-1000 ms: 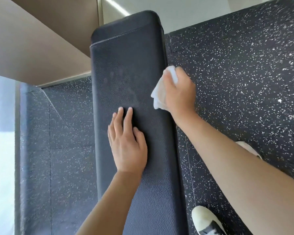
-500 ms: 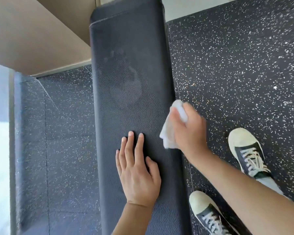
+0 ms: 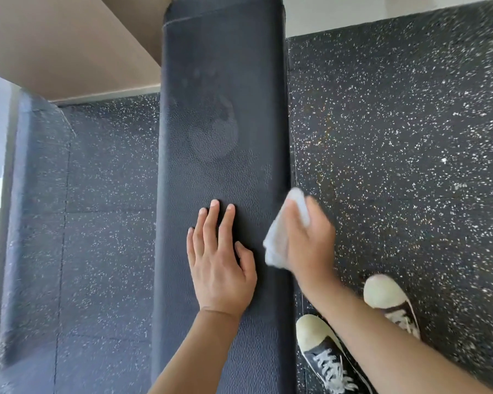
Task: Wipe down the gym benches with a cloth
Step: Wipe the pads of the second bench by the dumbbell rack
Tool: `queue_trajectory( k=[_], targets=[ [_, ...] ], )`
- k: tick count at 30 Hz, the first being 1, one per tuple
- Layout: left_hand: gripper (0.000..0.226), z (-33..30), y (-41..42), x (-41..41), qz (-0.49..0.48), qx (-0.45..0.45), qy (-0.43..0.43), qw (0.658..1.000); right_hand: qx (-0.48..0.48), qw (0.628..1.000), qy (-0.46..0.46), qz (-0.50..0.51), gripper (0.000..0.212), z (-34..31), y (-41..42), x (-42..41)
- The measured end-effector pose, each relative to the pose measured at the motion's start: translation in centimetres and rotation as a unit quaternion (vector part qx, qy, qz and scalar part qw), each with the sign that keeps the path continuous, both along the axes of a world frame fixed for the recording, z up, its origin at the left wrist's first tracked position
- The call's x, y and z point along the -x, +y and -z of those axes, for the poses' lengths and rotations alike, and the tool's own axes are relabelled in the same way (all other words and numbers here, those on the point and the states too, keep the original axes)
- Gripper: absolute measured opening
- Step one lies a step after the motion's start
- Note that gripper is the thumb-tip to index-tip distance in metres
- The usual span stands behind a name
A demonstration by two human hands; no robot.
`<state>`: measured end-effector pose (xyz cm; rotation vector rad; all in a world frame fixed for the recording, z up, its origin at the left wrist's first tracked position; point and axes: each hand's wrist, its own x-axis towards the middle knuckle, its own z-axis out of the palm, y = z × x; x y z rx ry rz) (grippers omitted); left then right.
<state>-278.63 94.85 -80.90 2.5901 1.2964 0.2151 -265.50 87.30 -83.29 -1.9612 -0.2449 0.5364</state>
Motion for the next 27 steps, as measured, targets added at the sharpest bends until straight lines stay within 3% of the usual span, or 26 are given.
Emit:
queue_trajectory(
  k=[6,12,17,27],
  targets=[
    [0.066,0.2,0.0,-0.2,0.000,-0.012,-0.002,1.000,-0.006,0.996,0.006,-0.088,0.039,0.3,-4.9,2.6],
    [0.065,0.1,0.0,-0.3,0.001,-0.020,-0.005,1.000,-0.040,0.998,0.047,-0.027,0.032,-0.2,5.4,-6.8],
    [0.065,-0.1,0.1,-0.3,-0.003,-0.020,0.005,1.000,-0.003,0.999,-0.033,0.006,0.035,-0.3,11.7,-12.6],
    [0.069,0.0,0.0,-0.5,-0.007,-0.018,0.021,1.000,-0.025,0.992,-0.006,-0.123,0.038,-0.1,-3.0,0.0]
  ],
)
